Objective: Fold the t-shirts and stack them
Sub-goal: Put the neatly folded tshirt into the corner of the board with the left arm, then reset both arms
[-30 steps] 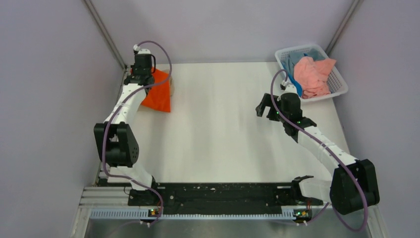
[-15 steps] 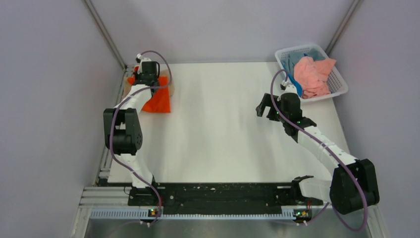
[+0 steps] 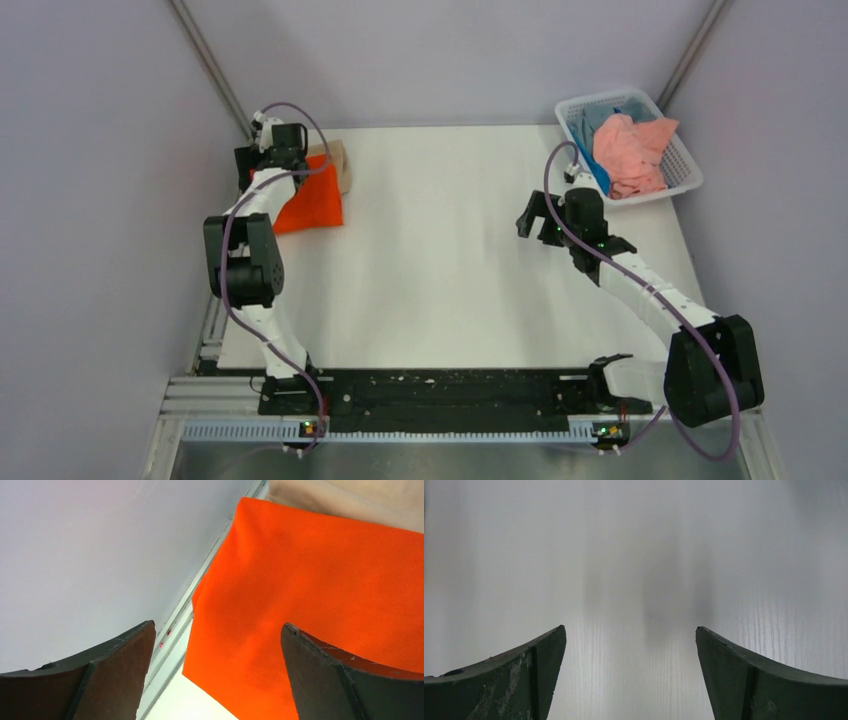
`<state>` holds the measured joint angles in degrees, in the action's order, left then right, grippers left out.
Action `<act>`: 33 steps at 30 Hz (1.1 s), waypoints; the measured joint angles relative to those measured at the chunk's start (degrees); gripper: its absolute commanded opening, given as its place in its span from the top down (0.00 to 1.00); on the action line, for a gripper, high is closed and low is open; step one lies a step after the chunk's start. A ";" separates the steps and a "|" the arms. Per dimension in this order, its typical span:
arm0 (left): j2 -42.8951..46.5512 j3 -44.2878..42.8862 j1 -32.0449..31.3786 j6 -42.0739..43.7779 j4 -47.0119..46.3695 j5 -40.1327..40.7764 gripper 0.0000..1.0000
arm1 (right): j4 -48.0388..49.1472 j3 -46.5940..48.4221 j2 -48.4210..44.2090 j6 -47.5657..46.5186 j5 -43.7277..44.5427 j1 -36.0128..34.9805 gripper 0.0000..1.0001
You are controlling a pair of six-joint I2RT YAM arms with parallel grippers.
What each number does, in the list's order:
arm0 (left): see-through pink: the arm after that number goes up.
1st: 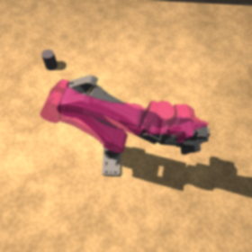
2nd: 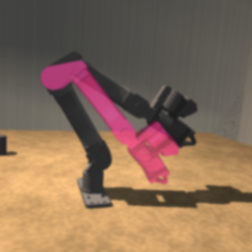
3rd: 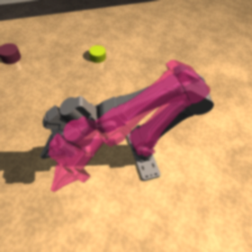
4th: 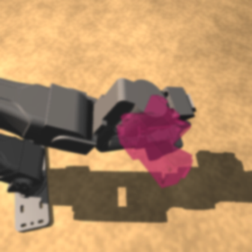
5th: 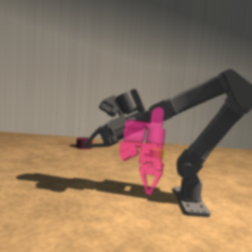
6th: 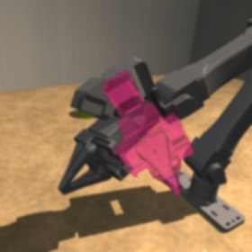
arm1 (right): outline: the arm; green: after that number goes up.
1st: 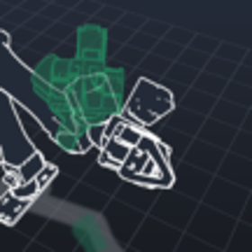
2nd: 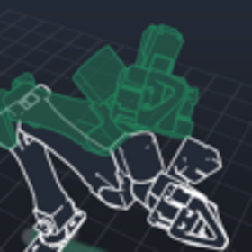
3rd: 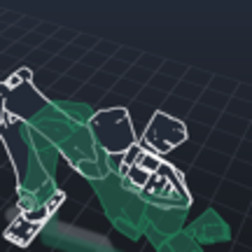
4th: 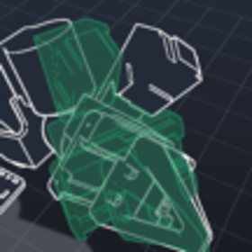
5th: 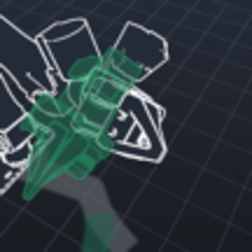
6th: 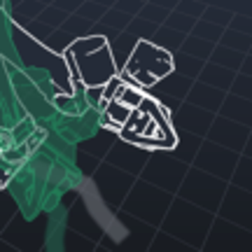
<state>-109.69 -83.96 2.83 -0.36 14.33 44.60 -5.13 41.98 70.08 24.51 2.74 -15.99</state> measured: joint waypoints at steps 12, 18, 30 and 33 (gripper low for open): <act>9.70 2.34 -0.24 -10.40 3.98 -15.76 0.01 | -0.50 0.00 -0.07 0.15 -1.66 0.00 0.01; 25.64 15.28 -3.67 -17.29 -1.40 -32.98 0.01 | -0.76 0.00 -1.60 0.22 -2.64 0.00 0.01; 61.86 53.64 -12.74 -25.38 -11.91 -49.29 0.01 | -2.19 -6.03 -11.58 1.27 -0.15 0.00 0.01; 68.41 59.47 -12.74 -27.23 -14.08 -50.38 0.01 | -3.54 -7.93 -15.34 1.68 0.76 0.00 0.01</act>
<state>-41.28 -24.49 -9.91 -27.59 0.25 -5.78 -8.67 34.04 54.74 26.20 3.51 -15.99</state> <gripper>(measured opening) 0.991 0.988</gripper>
